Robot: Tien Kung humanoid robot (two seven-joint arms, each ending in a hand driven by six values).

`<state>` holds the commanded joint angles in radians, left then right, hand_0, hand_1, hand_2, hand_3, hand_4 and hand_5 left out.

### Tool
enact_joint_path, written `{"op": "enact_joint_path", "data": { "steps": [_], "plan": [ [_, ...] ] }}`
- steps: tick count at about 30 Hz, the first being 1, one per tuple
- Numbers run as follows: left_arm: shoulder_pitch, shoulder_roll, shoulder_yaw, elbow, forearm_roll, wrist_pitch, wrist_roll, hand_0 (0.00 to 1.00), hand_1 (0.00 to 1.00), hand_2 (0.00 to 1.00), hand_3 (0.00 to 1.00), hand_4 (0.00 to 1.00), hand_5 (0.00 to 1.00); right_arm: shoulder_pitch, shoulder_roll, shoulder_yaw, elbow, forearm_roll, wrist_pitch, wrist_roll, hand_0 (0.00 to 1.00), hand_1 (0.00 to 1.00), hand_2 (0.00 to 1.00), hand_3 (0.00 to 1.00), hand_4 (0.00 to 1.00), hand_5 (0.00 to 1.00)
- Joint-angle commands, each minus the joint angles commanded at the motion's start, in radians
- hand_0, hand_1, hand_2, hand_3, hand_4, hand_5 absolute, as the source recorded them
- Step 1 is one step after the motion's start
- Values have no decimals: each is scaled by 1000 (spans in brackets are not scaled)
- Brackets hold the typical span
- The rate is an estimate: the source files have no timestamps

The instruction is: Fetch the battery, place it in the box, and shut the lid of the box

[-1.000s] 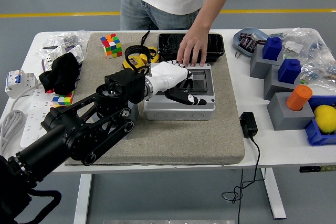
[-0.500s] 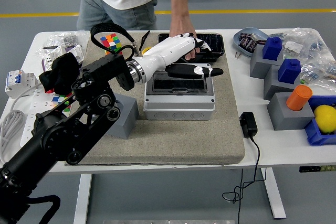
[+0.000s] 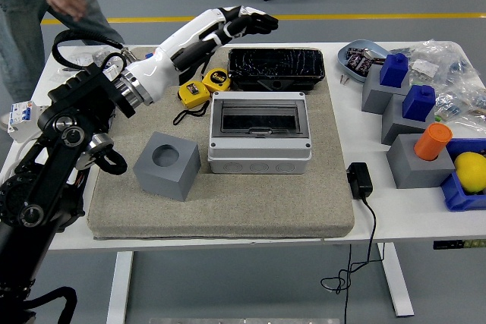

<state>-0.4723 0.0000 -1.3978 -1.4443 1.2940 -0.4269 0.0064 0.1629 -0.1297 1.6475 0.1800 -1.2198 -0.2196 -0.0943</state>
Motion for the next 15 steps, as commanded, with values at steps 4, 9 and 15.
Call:
{"op": "enact_joint_path", "data": {
  "steps": [4, 9, 15],
  "plan": [
    [43, 32, -54, 23, -162, 85, -29, 866, 866, 823, 806, 998, 998, -2, 1, 4, 0, -4, 2, -1, 856, 802, 781, 796, 998, 998],
    [105, 54, -137, 50, -370, 179, -30, 875, 898, 865, 841, 998, 998, -5, 1, 3, 0, -4, 2, -2, 856, 802, 781, 796, 998, 998],
    [173, 82, -179, 82, -234, 301, -67, 889, 929, 896, 878, 998, 998, -15, 2, 8, 0, -11, 3, -5, 856, 802, 780, 797, 998, 998]
  ]
}}
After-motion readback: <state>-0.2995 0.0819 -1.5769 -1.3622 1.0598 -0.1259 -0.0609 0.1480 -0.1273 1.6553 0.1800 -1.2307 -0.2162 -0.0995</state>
